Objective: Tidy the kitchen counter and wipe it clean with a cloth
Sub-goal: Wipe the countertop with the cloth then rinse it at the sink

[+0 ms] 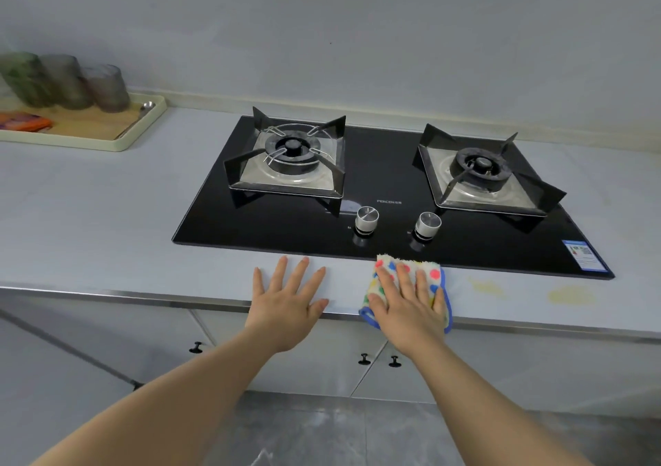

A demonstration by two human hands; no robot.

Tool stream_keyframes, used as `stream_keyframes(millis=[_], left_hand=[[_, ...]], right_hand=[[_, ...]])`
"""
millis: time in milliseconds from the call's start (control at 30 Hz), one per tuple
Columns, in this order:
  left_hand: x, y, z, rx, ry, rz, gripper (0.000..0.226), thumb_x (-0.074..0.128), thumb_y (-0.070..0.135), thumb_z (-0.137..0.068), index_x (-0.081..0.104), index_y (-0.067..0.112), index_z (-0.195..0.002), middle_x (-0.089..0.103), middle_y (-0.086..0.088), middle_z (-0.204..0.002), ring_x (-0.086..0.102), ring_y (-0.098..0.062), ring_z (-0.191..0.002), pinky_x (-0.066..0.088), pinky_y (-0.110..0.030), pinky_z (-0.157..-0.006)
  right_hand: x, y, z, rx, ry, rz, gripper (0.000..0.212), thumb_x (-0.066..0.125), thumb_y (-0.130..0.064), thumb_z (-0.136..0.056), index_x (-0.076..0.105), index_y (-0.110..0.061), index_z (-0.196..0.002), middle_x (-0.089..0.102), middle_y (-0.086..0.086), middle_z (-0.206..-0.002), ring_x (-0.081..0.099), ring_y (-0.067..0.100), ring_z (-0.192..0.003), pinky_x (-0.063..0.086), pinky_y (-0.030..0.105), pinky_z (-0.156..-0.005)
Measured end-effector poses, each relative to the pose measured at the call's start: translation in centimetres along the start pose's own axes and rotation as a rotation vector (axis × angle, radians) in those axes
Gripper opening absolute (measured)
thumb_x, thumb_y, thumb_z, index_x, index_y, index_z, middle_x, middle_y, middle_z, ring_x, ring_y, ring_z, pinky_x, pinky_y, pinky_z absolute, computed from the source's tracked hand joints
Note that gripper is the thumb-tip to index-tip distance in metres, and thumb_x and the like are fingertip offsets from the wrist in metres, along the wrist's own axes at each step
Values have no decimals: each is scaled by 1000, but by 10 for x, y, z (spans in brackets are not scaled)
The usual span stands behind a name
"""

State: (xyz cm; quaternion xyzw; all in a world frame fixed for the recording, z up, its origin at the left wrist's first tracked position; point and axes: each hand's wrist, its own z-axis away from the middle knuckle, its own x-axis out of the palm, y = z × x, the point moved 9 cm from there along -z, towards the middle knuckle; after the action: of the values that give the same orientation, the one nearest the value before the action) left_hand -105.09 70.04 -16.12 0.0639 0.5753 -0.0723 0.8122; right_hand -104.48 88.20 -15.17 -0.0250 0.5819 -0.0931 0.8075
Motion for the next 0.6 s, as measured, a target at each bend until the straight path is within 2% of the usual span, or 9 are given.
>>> stream_keyframes(millis=[133,233,333,467,600], left_hand=[[3,-2,-2,-21,8,-9,57,4,55,-96,-18,39,-146,-21,6,-157,-22,-26,-145,-10,-55,-114],[3,-1,-3,-11,8,-9,58,2,56,-95,-19,38,-146,-21,5,-157,-22,-27,-144,-10,-55,-114],[3,-3,-3,3,8,6,63,-13,61,-87,-19,38,-146,-21,6,-157,-21,-27,-145,-10,-56,-113],[2,-1,-2,6,5,21,58,4,56,-96,-17,38,-147,-20,5,-158,-21,-28,-144,-9,-57,-114],[0,-1,0,25,3,22,57,5,54,-97,-16,37,-147,-19,4,-158,-20,-28,-145,-8,-57,-113]], right_hand=[[6,-25,0,-46,-1,-15,55,15,-50,-99,-10,-42,-148,-18,-10,-158,-20,21,-146,-11,47,-116],[3,-14,1,-131,-2,27,54,17,-51,-99,-7,-46,-147,-16,-15,-158,-17,16,-146,-10,43,-117],[-3,6,1,-93,12,41,52,19,-51,-98,-2,-49,-146,-12,-18,-158,-13,13,-147,-7,40,-119],[0,-8,1,23,20,-16,54,17,-50,-99,-5,-45,-147,-14,-13,-158,-16,19,-147,-9,45,-117],[3,-20,4,-68,-20,25,55,18,-51,-99,-7,-46,-147,-15,-14,-158,-16,16,-147,-9,43,-117]])
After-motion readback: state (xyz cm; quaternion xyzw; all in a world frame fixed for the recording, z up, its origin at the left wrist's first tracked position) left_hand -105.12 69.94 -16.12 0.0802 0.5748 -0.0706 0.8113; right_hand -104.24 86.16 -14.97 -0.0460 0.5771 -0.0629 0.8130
